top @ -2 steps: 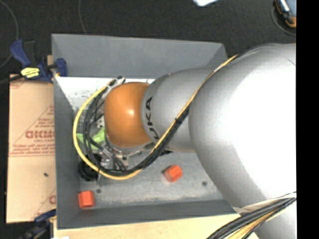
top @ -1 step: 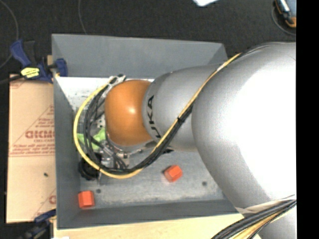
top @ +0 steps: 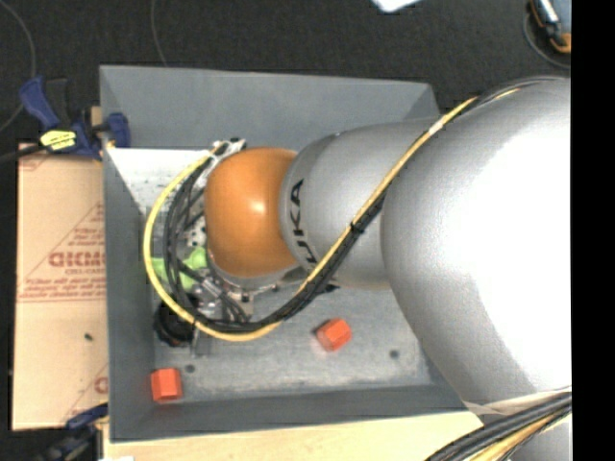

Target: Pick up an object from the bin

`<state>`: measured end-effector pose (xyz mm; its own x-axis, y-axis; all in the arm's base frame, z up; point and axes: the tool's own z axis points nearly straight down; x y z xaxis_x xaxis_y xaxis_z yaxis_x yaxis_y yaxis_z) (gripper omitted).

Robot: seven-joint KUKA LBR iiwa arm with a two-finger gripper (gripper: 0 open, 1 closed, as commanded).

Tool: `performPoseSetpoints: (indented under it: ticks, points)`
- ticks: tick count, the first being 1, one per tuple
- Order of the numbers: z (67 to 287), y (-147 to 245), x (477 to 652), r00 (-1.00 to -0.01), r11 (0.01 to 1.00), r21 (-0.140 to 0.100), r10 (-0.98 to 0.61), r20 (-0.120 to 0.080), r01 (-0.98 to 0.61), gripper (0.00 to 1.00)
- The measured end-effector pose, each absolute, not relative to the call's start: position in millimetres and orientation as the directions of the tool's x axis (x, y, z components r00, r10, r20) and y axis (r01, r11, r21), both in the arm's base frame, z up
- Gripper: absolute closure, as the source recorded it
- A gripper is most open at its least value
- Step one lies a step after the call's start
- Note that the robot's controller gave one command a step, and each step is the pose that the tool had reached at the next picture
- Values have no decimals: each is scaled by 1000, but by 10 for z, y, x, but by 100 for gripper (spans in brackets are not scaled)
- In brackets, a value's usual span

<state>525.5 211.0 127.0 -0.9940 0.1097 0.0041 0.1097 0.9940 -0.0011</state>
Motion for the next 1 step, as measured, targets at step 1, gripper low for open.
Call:
performPoseSetpoints:
  ticks: [1]
  points:
    - [1485,2109,5260,-994,994,0,110,2,110,100]
